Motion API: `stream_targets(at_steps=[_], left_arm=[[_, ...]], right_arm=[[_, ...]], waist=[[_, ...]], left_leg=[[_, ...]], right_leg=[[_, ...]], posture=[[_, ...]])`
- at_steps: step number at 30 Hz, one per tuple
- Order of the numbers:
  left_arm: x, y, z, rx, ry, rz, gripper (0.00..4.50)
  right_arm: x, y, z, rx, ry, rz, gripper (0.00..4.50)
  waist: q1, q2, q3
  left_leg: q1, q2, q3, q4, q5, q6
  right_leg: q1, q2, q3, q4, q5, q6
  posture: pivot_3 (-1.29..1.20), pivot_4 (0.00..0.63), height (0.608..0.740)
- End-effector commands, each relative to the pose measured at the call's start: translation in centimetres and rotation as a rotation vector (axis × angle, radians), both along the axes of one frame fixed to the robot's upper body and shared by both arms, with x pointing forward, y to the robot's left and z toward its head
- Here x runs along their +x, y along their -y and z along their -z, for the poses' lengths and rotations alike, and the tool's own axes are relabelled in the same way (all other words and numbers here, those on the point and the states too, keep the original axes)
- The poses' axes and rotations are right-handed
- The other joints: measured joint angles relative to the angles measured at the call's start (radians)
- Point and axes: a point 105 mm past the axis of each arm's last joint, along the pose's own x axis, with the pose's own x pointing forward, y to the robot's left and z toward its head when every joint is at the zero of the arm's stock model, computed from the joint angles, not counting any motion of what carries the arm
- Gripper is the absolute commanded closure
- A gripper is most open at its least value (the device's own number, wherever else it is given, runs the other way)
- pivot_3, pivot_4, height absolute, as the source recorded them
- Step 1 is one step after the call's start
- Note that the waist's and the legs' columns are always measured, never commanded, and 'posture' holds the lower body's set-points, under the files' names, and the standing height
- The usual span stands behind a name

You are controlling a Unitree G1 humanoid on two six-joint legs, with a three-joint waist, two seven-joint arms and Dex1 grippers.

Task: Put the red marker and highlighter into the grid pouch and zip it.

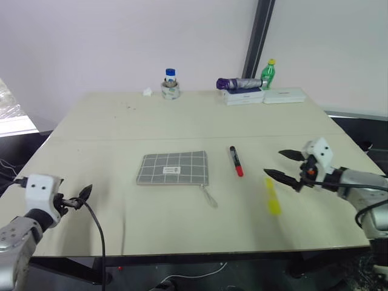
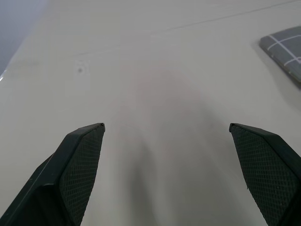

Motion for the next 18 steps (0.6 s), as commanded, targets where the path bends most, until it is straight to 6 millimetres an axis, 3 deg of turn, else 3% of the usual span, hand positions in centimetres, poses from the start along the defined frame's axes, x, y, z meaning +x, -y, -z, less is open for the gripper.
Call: stream_targets(at_steps=[1, 6, 12, 18], left_arm=[[1.1, 0.5, -1.2, 0.110, 0.055, 0.041, 0.00], [3.0, 1.6, -1.3, 0.368, 0.078, 0.151, 0.00], [4.8, 4.3, -0.2, 0.562, 0.085, 0.348, 0.00], [6.3, 5.9, 1.2, 0.686, 0.076, 0.488, 0.00]], right_arm=[[1.1, -1.2, -1.2, -0.033, 0.070, 0.042, 1.90], [1.7, -4.7, -1.2, 0.004, 0.063, 0.003, 4.47], [1.8, -9.3, 0.2, -0.045, 0.027, -0.051, 4.47], [3.6, -11.5, 2.3, -0.084, -0.027, 0.023, 4.47]], waist=[[0.000, 0.000, 0.000], [-0.001, 0.000, 0.000], [-0.004, 0.000, 0.000], [-0.005, 0.000, 0.000]], left_leg=[[0.000, 0.000, 0.000, 0.000, 0.000, 0.000], [0.000, 0.000, 0.000, -0.001, 0.000, 0.000], [-0.001, -0.001, 0.000, -0.002, 0.000, 0.000], [-0.001, -0.001, 0.000, -0.002, 0.000, 0.000]], right_leg=[[0.000, 0.000, 0.000, 0.000, 0.000, 0.000], [-0.001, 0.000, 0.000, 0.000, 0.001, 0.003], [-0.002, 0.001, 0.000, 0.000, 0.002, 0.003], [-0.004, 0.003, 0.001, 0.002, 0.002, 0.004]], posture=[[0.00, 0.150, 0.740], [0.00, 0.150, 0.740], [0.00, 0.150, 0.740], [0.00, 0.150, 0.740]])
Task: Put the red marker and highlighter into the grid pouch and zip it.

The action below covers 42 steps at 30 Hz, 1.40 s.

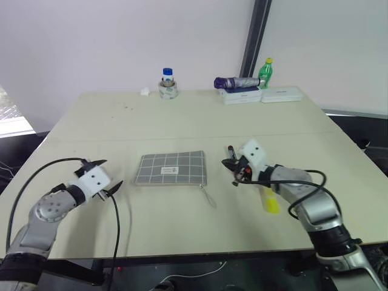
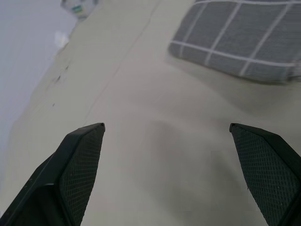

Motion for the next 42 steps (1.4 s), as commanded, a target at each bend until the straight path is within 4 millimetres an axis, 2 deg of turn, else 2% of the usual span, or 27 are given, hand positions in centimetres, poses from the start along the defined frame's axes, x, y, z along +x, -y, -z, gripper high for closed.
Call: stream_targets(at_steps=[1, 8, 14, 25, 42], left_arm=[[0.6, 0.3, -0.2, 0.078, 0.021, 0.063, 0.00], [1.6, 1.7, 0.8, 0.140, 0.016, 0.160, 0.00], [1.7, 3.0, 1.4, 0.155, 0.006, 0.230, 0.00], [1.7, 4.5, 1.9, 0.134, -0.012, 0.293, 0.00], [0.6, 6.2, 1.9, 0.108, -0.056, 0.424, 0.00]], right_arm=[[1.2, -0.7, -0.3, -0.027, 0.024, 0.060, 4.47], [3.0, -1.2, 2.1, -0.067, -0.038, 0.180, 4.47], [3.6, -2.0, 3.1, -0.072, -0.060, 0.175, 4.47], [4.1, -4.0, 2.6, -0.065, -0.041, 0.096, 4.47], [4.3, -3.8, 3.3, -0.080, -0.037, 0.071, 4.47]], waist=[[0.000, 0.000, 0.000], [0.002, 0.000, 0.000], [0.000, 0.000, 0.000], [-0.001, 0.001, -0.001], [-0.005, 0.001, -0.001]], left_leg=[[0.000, 0.000, 0.000, 0.000, 0.000, 0.000], [0.000, -0.001, -0.001, 0.001, 0.000, 0.000], [0.001, -0.001, -0.001, 0.001, 0.001, 0.000], [0.001, -0.002, -0.001, 0.002, 0.001, 0.000], [0.001, -0.001, -0.001, 0.002, 0.001, -0.001]], right_leg=[[0.000, 0.000, 0.000, 0.000, 0.000, 0.000], [0.000, 0.002, 0.000, 0.002, 0.000, 0.000], [0.000, 0.002, 0.000, 0.003, 0.000, 0.000], [0.001, 0.003, 0.000, 0.004, 0.000, 0.000], [0.001, 0.004, 0.000, 0.005, 0.000, 0.000]], posture=[[0.00, 0.150, 0.740], [0.00, 0.150, 0.740], [0.00, 0.150, 0.740], [0.00, 0.150, 0.740], [0.00, 0.150, 0.740]])
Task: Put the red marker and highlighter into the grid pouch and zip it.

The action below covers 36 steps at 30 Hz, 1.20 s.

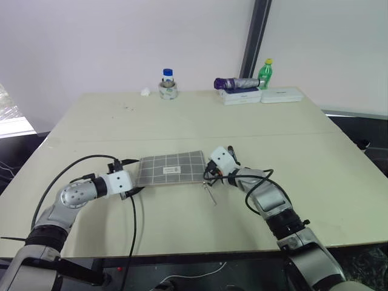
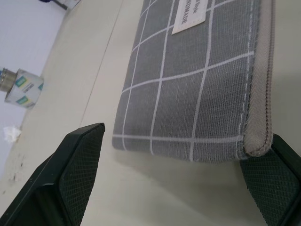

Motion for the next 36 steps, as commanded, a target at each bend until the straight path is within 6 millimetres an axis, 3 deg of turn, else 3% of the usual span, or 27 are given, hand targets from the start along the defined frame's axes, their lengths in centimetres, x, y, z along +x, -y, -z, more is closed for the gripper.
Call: stream_targets(at_steps=[1, 8, 11, 16, 19, 21, 26, 36], left_arm=[[-0.9, 1.4, 1.3, 0.024, -0.049, 0.077, 0.00], [-1.1, 1.8, 1.6, 0.020, -0.062, 0.103, 0.00], [-1.2, 1.5, 1.6, 0.018, -0.065, 0.102, 0.86], [-1.4, 1.2, 1.6, 0.002, -0.075, 0.095, 3.39], [-2.1, 1.1, 1.2, -0.098, -0.125, 0.088, 3.24], [-2.4, 0.9, 0.9, -0.122, -0.140, 0.083, 2.46], [-3.6, 0.1, 0.2, -0.108, -0.124, 0.069, 0.02], [-2.8, -4.2, -1.1, 0.074, 0.011, -0.059, 0.02]], right_arm=[[0.3, -0.7, -1.6, 0.010, 0.055, -0.025, 4.47], [0.3, -0.8, -1.6, 0.010, 0.060, -0.035, 4.47], [0.3, -0.8, -1.6, 0.008, 0.061, -0.036, 4.50], [0.3, -0.9, -1.6, 0.008, 0.063, -0.039, 4.50], [0.3, -0.9, -1.6, 0.010, 0.063, -0.039, 4.50], [0.3, -0.9, -1.6, 0.011, 0.063, -0.039, 4.50], [0.4, -1.2, -1.6, 0.013, 0.063, -0.046, 4.50], [0.6, -1.6, -1.7, 0.019, 0.069, -0.056, 4.50]], waist=[[0.000, 0.000, 0.000], [0.000, 0.000, 0.000], [0.000, 0.000, 0.000], [-0.001, 0.000, 0.000], [-0.004, 0.000, 0.000], [-0.012, 0.000, 0.000], [-0.024, 0.000, 0.000], [-0.024, 0.000, 0.000]], left_leg=[[0.000, 0.000, 0.000, 0.000, 0.000, 0.000], [0.000, 0.000, 0.000, 0.000, 0.000, 0.000], [0.000, 0.000, 0.000, 0.000, 0.000, 0.000], [0.000, 0.000, 0.000, 0.000, 0.000, 0.000], [0.000, 0.000, 0.000, 0.000, 0.000, 0.000], [0.000, 0.001, 0.000, 0.000, 0.000, 0.000], [0.000, 0.001, -0.001, 0.000, 0.000, 0.000], [0.000, 0.001, 0.000, -0.001, 0.000, -0.001]], right_leg=[[0.000, 0.000, 0.000, 0.000, 0.000, 0.000], [0.000, 0.000, 0.000, 0.000, 0.000, 0.000], [0.000, 0.000, 0.000, 0.000, 0.000, 0.000], [0.000, 0.000, 0.000, 0.001, 0.000, 0.000], [-0.001, 0.001, 0.000, 0.002, 0.000, 0.000], [-0.001, 0.001, 0.000, 0.001, 0.000, 0.000], [-0.001, 0.001, 0.000, 0.001, 0.000, 0.000], [-0.002, 0.001, 0.001, 0.002, 0.000, 0.000]], posture=[[0.00, 0.150, 0.740], [0.00, 0.150, 0.740], [0.00, 0.150, 0.740], [0.00, 0.150, 0.740], [0.00, 0.150, 0.740], [0.00, 0.150, 0.740], [0.00, 0.150, 0.740], [0.00, 0.150, 0.740]])
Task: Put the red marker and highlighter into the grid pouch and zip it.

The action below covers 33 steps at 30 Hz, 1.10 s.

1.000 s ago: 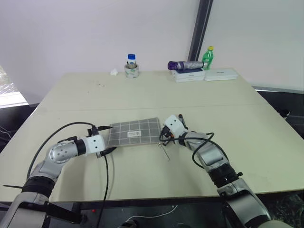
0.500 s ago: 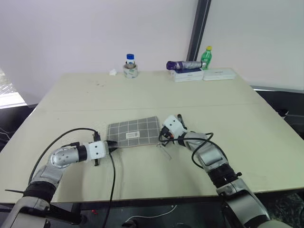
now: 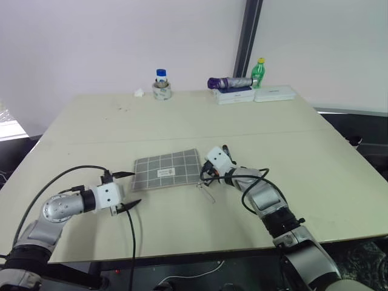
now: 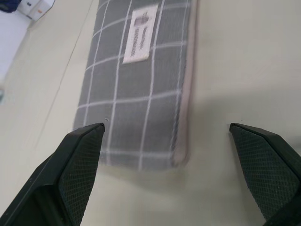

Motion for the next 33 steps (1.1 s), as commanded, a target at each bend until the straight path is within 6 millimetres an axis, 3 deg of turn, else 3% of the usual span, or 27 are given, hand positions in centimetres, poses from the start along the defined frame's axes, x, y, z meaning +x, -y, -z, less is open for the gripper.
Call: stream_targets(at_steps=[1, 7, 15, 21, 24, 31, 33], left_arm=[[1.0, -2.5, -1.7, 0.097, 0.097, -0.076, 0.02], [2.3, -3.2, -1.5, 0.207, 0.157, -0.085, 0.02], [4.3, 0.7, 0.1, 0.251, 0.225, 0.023, 0.02], [4.5, 2.3, 0.3, 0.249, 0.256, 0.100, 0.02], [4.0, 3.1, 0.4, 0.202, 0.239, 0.154, 0.84], [2.8, 4.2, 0.2, 0.121, 0.205, 0.222, 4.47], [2.5, 4.0, 0.3, 0.111, 0.197, 0.223, 4.47]], right_arm=[[0.3, -0.5, -1.8, 0.019, 0.055, -0.018, 4.50], [0.4, -0.5, -1.8, 0.020, 0.057, -0.015, 4.50], [0.5, -0.6, -2.0, 0.020, 0.062, -0.016, 4.50], [0.4, -0.3, -2.0, 0.016, 0.062, -0.007, 4.50], [0.4, -0.1, -1.9, 0.015, 0.060, -0.002, 4.50], [0.4, -0.2, -1.8, 0.018, 0.058, 0.000, 4.50], [0.4, -0.3, -1.8, 0.018, 0.058, -0.003, 4.50]], waist=[[0.000, 0.000, 0.000], [0.001, 0.000, 0.000], [0.011, 0.000, 0.000], [0.010, 0.000, 0.000], [0.007, 0.000, 0.000], [0.000, 0.000, 0.000], [0.000, 0.000, 0.000]], left_leg=[[0.000, 0.000, 0.000, 0.000, 0.000, 0.000], [0.000, 0.000, 0.000, 0.000, 0.000, 0.000], [0.000, -0.001, 0.000, 0.001, 0.001, -0.001], [0.000, -0.002, 0.000, 0.003, 0.002, -0.001], [0.000, -0.002, 0.000, 0.002, 0.002, -0.001], [-0.001, -0.001, 0.000, 0.002, 0.002, -0.001], [-0.001, -0.001, 0.001, 0.002, 0.002, -0.001]], right_leg=[[0.000, 0.000, 0.000, 0.000, 0.000, 0.000], [-0.001, 0.000, 0.000, 0.001, 0.000, 0.000], [0.000, 0.000, 0.000, 0.004, 0.000, 0.000], [-0.002, 0.000, 0.000, 0.009, 0.000, 0.001], [-0.002, 0.000, 0.000, 0.010, 0.000, 0.000], [-0.004, 0.000, 0.001, 0.011, 0.000, 0.000], [-0.004, 0.000, 0.001, 0.011, 0.000, 0.000]], posture=[[0.00, 0.150, 0.740], [0.00, 0.150, 0.740], [0.00, 0.150, 0.740], [0.00, 0.150, 0.740], [0.00, 0.150, 0.740], [0.00, 0.150, 0.740], [0.00, 0.150, 0.740]])
